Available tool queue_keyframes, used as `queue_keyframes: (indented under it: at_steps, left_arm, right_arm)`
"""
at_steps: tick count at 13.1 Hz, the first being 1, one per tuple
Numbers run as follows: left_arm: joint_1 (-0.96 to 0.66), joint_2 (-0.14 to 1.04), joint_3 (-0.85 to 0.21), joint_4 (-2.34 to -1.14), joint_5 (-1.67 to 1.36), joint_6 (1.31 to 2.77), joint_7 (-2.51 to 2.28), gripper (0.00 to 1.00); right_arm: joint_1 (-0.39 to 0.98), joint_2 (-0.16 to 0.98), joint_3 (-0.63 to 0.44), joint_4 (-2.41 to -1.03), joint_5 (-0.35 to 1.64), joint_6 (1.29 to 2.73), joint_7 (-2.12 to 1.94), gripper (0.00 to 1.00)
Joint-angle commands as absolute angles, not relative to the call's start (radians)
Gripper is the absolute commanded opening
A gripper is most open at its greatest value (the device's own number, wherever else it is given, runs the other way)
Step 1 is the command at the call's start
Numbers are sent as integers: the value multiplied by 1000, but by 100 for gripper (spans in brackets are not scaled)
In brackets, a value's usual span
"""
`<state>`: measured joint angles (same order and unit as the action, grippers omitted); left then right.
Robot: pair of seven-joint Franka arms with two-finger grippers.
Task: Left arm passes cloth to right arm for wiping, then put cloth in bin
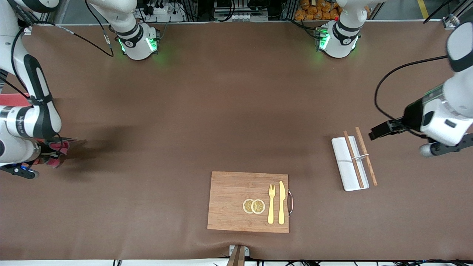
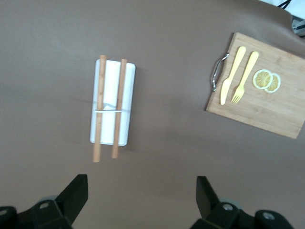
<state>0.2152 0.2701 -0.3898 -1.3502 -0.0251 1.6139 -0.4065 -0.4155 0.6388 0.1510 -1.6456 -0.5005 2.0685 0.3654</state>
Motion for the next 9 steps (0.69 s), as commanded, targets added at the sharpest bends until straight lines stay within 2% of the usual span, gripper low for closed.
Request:
queue_keyframes:
  at_steps: [1,5,9]
  left_arm:
    - [222,209,-391,-1384,-28,1579,-387,100]
    - [235,148,-371,-1413,-29,1549,-316,100]
    - [102,63,-161,-1482,-34,1548,-169,100]
  right_arm:
    - [-365,670,167,-1643,-514,2066,489,0]
    - [-247,649,172,-1681,-284,2054,661,0]
    - [-71,649,186,-1680,-175,2031,1082,0]
